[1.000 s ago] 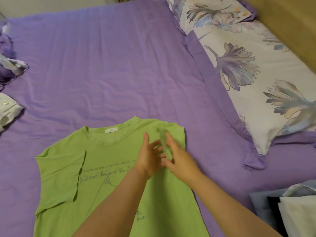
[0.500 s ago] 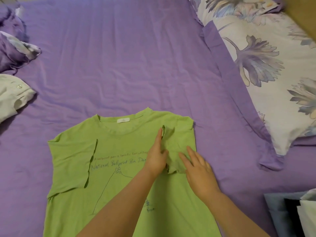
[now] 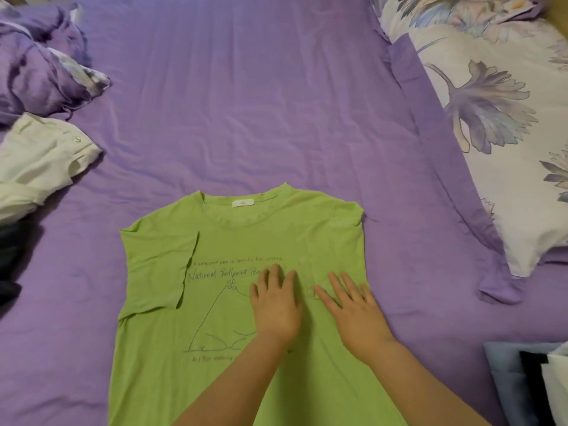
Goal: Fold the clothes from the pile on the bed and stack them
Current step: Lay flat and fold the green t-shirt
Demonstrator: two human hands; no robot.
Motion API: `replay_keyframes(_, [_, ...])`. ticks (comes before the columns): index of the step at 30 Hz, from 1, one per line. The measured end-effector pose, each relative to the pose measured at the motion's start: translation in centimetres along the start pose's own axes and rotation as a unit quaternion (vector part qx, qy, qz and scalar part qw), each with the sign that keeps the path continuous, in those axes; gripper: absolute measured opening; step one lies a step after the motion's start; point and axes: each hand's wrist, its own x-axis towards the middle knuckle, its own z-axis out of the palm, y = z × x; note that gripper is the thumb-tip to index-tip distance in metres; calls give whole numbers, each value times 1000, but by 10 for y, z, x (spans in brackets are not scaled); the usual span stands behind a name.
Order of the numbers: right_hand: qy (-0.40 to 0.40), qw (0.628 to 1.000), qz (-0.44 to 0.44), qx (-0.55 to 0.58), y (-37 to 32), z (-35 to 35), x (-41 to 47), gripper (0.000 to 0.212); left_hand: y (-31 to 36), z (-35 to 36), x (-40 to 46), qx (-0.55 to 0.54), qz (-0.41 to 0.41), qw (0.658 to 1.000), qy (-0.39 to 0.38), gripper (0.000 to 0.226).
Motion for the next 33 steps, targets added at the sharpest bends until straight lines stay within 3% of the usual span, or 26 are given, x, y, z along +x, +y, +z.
replay_keyframes(2, [-65,997,32,10,-3,-4,5,86,-11,7,-18,45,5,999,-31,57])
replay_keyframes(5, [-89,994,54,42,-8,-16,9,85,-26,10,-42,25,-27,998,-55,59])
replay_keyframes(10, [-4,994,45,95,-41,-6,-29,63,-42,4,-80,-77,-80,992,-55,52])
replay_keyframes(14, [-19,994,-4,108,-83,14,-83,60,-59,4,-121,-130,-71,984,-95,50])
replay_keyframes(19, [13,992,6,125,-131,35,-144,57,-90,17,-181,-150,-57,981,-114,46])
replay_keyframes(26, [-60,983,7,175,-186,77,-198,56,-147,36,-260,-98,2,984,-149,41])
replay_keyframes(30, [-66,983,-9,170,-214,91,-220,48,-174,38,-296,-11,62,974,-216,36])
replay_keyframes(33, [-68,984,-12,165,-234,96,-235,42,-189,44,-315,26,94,970,-222,34])
